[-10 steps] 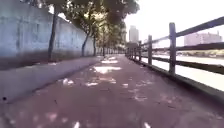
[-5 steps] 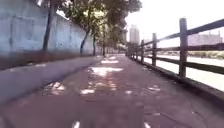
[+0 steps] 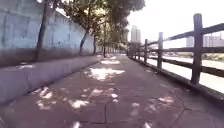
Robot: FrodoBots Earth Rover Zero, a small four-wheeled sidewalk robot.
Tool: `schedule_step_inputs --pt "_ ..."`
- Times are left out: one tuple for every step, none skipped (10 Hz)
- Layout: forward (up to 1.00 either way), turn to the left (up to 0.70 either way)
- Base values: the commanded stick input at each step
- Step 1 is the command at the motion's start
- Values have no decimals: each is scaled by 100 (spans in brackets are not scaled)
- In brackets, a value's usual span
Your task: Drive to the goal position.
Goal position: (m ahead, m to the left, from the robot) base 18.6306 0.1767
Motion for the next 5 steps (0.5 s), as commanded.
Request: schedule_step_inputs --pt "85 0" --pt "85 0" --pt "85 0" --pt "85 0" --pt "85 -3"
